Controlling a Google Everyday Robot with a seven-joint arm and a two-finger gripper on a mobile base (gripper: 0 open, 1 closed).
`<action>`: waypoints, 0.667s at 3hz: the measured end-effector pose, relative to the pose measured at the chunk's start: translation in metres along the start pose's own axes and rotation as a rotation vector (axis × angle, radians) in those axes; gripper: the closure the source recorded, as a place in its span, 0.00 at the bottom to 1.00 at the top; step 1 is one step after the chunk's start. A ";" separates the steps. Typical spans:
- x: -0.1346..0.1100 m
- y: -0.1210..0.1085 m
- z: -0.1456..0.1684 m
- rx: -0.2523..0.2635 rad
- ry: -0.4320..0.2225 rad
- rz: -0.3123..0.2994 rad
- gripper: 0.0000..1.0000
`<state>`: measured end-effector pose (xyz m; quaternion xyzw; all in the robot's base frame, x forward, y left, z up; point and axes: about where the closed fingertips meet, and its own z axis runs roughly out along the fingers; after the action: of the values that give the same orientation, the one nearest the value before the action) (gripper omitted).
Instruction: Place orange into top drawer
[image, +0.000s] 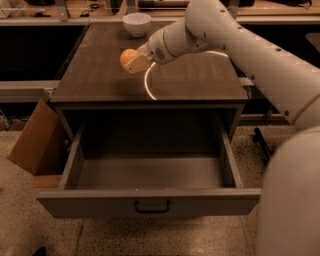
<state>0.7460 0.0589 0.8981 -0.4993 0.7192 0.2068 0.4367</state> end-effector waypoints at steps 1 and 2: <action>0.006 0.030 -0.043 0.005 -0.005 -0.004 1.00; 0.037 0.073 -0.084 -0.035 -0.009 0.072 1.00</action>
Offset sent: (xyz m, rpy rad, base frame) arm -0.1622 -0.0789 0.0005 0.0891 0.1356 -0.0138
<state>0.6403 0.0082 0.9021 -0.4798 0.7309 0.2371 0.4234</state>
